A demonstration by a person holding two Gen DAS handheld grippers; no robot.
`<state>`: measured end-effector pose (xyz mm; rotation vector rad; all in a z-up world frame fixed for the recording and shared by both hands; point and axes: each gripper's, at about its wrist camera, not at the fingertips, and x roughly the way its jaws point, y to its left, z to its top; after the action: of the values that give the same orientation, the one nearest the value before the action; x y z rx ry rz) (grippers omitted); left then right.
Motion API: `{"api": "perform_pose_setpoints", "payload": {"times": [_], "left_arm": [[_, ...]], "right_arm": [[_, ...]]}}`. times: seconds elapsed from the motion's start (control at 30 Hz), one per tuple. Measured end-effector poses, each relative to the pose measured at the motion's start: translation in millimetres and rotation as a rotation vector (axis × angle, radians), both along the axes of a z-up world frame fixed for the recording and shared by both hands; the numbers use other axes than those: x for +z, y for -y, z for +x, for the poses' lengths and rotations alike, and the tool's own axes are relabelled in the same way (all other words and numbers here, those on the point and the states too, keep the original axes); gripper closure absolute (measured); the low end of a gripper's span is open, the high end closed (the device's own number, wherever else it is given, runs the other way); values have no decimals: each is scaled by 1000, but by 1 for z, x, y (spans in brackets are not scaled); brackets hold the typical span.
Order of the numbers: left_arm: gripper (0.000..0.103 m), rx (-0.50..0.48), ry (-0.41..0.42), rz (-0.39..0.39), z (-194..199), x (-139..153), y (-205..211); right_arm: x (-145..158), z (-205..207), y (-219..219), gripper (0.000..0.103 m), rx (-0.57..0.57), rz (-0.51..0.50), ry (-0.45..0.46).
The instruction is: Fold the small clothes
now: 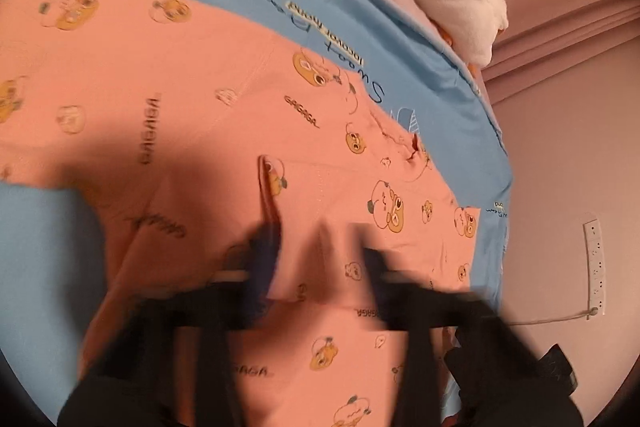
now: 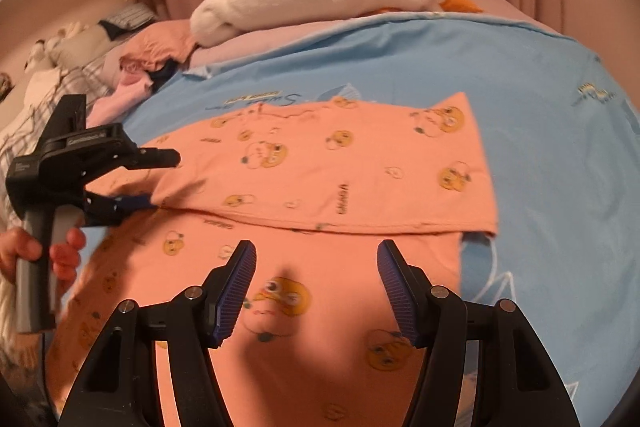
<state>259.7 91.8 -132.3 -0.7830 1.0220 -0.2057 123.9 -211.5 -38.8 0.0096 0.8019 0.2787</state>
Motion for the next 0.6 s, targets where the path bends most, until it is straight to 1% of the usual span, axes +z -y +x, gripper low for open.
{"api": "perform_pose_setpoints", "payload": {"times": [0.03,0.1,0.2,0.27,0.3,0.37,0.4,0.43,0.47,0.5,0.53,0.57,0.6], "left_arm": [[99,-3,-10,12,3,-2,1],[100,0,1,10,2,-3,0],[100,40,50,13,-6,3,-10],[100,84,89,18,-12,11,-23],[102,107,107,25,-14,16,-32],[103,99,110,11,-12,17,-37],[102,59,97,-22,-10,14,-37],[102,41,87,-31,-10,13,-36],[100,28,80,-28,-11,12,-33],[91,9,75,-27,-11,11,-30],[86,-1,65,-31,-12,8,-27],[73,0,59,-34,-13,7,-25],[64,1,50,-44,-14,4,-25]], "right_arm": [[0,0,4,40,-12,6,0],[-1,-1,12,40,-36,18,-1],[-2,-3,25,40,-75,32,-5],[-2,-7,31,40,-95,35,-4],[-1,-8,34,40,-103,38,0],[1,-10,38,40,-114,44,11],[3,-10,39,40,-119,44,16],[4,-8,40,40,-125,46,21],[5,-8,41,40,-131,50,25],[5,-8,41,40,-134,55,27],[6,-7,41,40,-135,60,28],[6,-8,40,40,-135,61,26],[5,-8,39,40,-132,61,25]]}}
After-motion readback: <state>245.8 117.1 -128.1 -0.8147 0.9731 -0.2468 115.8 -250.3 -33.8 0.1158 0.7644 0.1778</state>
